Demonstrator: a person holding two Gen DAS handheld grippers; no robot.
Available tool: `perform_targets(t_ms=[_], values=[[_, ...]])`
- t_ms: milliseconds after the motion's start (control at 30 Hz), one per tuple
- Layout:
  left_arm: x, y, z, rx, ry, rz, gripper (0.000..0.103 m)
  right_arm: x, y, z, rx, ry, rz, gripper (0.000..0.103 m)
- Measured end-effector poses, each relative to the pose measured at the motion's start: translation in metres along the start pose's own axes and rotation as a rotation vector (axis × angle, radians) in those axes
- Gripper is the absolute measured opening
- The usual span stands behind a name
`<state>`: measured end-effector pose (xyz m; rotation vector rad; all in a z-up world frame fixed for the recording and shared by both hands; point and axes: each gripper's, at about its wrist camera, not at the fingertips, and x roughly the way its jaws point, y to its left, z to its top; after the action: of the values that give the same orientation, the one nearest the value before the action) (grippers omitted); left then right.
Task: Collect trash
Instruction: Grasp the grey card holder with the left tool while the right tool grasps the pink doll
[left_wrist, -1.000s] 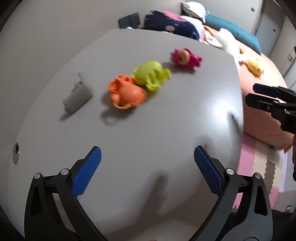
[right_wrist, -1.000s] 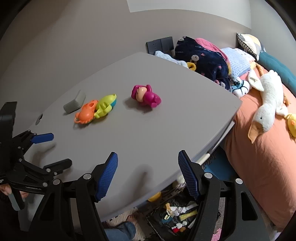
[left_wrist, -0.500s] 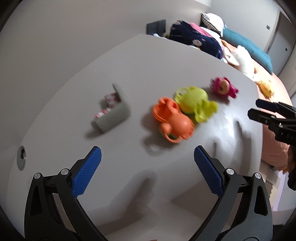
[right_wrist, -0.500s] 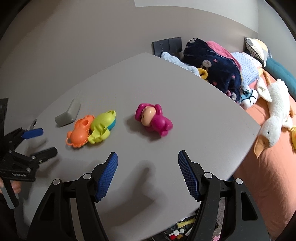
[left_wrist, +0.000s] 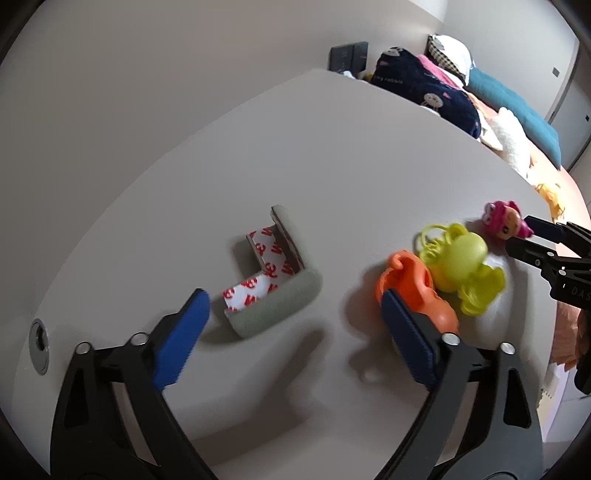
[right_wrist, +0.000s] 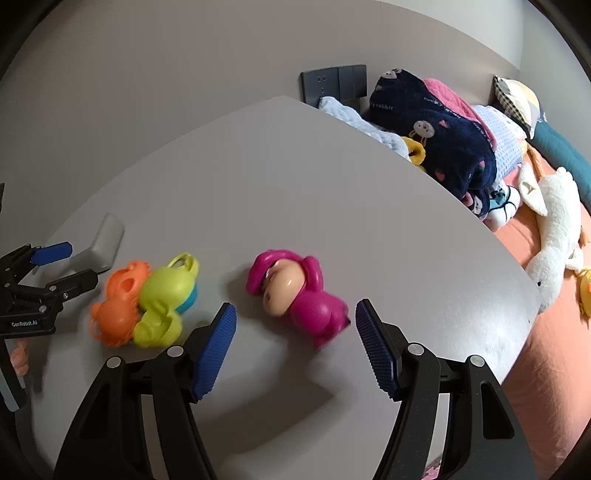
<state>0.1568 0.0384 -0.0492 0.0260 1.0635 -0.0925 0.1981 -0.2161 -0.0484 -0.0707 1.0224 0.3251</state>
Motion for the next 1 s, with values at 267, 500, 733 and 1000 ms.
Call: perform_targets(t_ms=[267, 500, 733, 1000], values=[[0.016, 0.017, 0.001, -0.054, 0.027, -0.002, 0.061, 0.019, 0.002, 0.009, -0.028, 0.028, -0.033, 0.054], [0.016, 0.017, 0.0, -0.039, 0.016, 0.003, 0.06, 0.023, 0.009, 0.01, -0.055, 0.037, -0.022, 0.04], [0.01, 0.015, -0.004, -0.032, 0.009, 0.005, 0.059, 0.016, 0.013, 0.002, -0.042, 0.042, 0.015, 0.04], [-0.008, 0.007, -0.009, -0.008, -0.019, 0.008, 0.059, -0.006, 0.015, -0.011, -0.028, 0.022, 0.027, 0.04]])
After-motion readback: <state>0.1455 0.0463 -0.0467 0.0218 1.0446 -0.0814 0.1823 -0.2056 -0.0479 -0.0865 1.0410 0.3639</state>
